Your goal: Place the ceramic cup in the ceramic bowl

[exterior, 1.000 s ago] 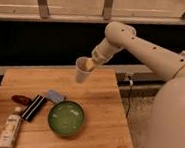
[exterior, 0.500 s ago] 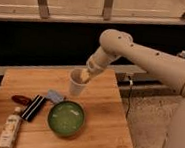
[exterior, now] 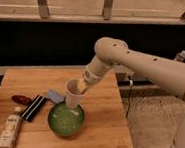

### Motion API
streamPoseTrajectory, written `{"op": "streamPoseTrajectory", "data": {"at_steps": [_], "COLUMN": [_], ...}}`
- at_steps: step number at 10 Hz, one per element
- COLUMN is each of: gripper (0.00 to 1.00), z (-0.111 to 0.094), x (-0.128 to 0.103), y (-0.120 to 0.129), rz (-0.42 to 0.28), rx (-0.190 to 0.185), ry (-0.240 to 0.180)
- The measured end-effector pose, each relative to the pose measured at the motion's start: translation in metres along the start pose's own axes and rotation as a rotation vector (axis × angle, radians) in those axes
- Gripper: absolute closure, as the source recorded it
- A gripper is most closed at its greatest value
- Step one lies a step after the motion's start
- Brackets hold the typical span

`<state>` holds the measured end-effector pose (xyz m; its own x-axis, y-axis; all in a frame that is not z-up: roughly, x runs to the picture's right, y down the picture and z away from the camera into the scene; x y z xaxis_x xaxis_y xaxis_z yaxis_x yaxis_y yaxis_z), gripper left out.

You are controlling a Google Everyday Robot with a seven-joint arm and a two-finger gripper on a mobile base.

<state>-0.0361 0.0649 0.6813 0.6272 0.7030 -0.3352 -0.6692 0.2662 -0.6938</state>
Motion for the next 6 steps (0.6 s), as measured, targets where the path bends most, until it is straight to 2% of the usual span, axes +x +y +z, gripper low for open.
{"op": "streamPoseTrajectory", "data": {"at_steps": [3,6], "gripper": [1.00,1.00], "z": [0.0000,0.0019], "x": [0.0001,-0.0070], "y": [0.0000,0.0000], "rz": [0.000,-0.030], "rx": [0.000,0.027], "ry": [0.001,0.027]}}
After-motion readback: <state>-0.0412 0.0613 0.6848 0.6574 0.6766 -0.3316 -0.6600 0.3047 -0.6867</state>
